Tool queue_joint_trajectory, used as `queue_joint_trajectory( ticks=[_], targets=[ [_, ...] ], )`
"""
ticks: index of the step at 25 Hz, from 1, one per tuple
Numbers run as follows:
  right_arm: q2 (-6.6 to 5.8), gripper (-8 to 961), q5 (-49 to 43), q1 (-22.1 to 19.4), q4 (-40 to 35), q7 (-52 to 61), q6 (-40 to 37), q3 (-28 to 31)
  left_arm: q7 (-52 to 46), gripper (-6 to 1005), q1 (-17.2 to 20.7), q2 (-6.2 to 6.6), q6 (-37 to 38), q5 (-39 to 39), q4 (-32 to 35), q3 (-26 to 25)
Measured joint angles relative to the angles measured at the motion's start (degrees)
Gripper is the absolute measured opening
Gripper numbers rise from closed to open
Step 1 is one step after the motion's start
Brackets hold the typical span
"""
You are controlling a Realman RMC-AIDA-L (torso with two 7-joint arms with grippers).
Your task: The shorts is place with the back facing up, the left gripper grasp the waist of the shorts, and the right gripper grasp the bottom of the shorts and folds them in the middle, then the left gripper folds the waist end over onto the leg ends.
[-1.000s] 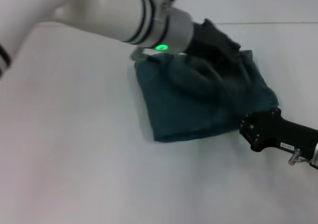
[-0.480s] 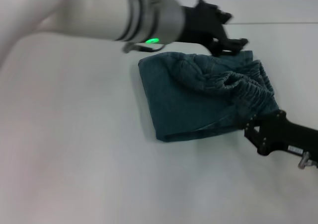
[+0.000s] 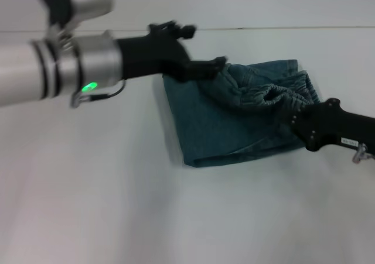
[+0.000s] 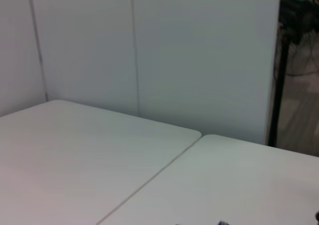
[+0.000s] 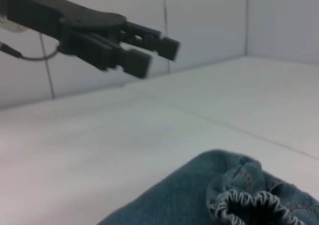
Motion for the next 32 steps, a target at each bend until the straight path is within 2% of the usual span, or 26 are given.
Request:
queue_joint_trajectory(
  ticks=[1,6,11,13,14,15,18,22,26,30,32],
  targets=[
    [0.23,-1,-1.8,0.2,-1.7,1.8,0.1,0.0,1.4,921,1.1,0.01,1.1,-1.3,-0.5,-1.4],
    [1.12,-2,-11.0,0.9,-12.1,12.5,-4.0,-0.2,10.1,921,5.5,0.05,8.5,-8.9,-5.4,-8.9],
    [1.23,106,-17.4,0.9,-23.1,22.9,-8.5,-0.3,20.1,921,9.6,0.15,14.1,-15.7,-12.1,-16.2],
    [1.21,195,-21.1,2.0,-25.7,26.4,-8.9,-0.8,21.9,921,10.1,0.16,16.5,-16.6,-14.9,-19.5],
    [1.16,239,-23.3,3.0,-25.9,27.6,-9.2,-1.1,21.9,921,10.1,0.16,16.5,-16.6,-14.9,-19.5],
    [1.14,284,-25.1,4.1,-25.8,28.5,-9.6,-1.3,23.0,921,10.3,0.22,18.8,-17.0,-17.2,-22.8],
    [1.26,401,-29.7,7.3,-24.1,29.5,-9.5,-1.5,24.4,921,10.7,0.29,21.4,-17.2,-19.0,-25.5],
    [1.33,547,-30.4,8.3,-23.2,30.0,-4.1,-1.6,25.9,921,11.3,0.38,22.6,-17.2,-20.3,-26.7],
    [1.37,633,-30.5,8.2,-23.1,31.3,2.0,-1.6,26.4,921,11.7,0.39,23.1,-17.2,-20.9,-27.2],
    [1.36,718,-30.4,7.9,-23.5,32.0,4.8,-0.9,26.7,921,11.7,0.38,23.3,-16.9,-21.3,-27.3],
    [1.33,716,-30.5,7.9,-23.5,33.3,7.0,-0.9,26.8,921,11.5,0.38,23.3,-16.8,-21.9,-27.3]
  ],
)
